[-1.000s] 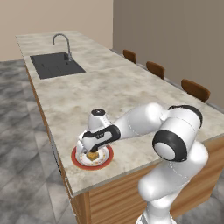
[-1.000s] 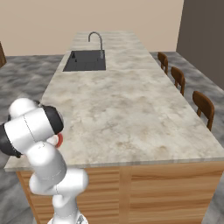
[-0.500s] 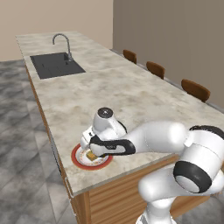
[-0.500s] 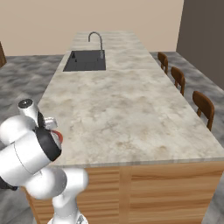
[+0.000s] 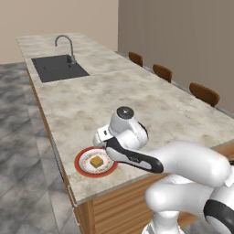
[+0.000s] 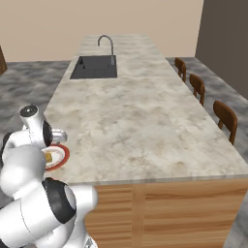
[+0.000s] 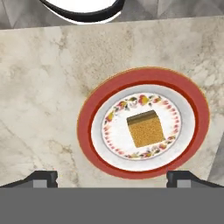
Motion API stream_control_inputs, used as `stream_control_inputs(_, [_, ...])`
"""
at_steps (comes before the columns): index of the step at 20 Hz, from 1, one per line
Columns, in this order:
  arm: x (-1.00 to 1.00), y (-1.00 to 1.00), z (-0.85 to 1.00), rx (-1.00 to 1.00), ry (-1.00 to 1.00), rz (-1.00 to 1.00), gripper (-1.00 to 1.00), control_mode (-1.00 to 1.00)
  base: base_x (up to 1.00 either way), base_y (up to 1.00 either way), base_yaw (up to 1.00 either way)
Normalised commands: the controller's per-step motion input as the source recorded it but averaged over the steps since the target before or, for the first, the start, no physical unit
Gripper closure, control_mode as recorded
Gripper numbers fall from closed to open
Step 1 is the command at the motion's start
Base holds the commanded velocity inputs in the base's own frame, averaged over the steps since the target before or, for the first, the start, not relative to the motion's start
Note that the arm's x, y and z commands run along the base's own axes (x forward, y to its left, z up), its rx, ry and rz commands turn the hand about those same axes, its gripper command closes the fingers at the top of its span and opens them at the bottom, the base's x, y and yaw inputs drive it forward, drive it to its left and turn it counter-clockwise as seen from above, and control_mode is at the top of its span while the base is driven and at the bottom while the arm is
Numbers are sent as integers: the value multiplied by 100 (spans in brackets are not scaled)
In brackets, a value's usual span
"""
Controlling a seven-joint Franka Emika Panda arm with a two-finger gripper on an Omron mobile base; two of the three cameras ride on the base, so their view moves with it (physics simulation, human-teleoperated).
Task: Take the baked cake out of the oven and place it on the plate for cooling. Then close the oven door.
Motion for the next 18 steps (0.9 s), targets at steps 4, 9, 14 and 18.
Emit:
stream_control_inputs(4, [-23,-28,50,7,-4,-11,-100,-100,0,0,0])
stream_control_inputs(9, [-21,-24,44,0,1,5,-100,-100,0,0,0])
stream_control_inputs(14, [-20,-18,34,-4,1,27,-100,-100,0,0,0])
stream_control_inputs(18, [-20,-7,29,-6,0,28,-100,-100,0,0,0])
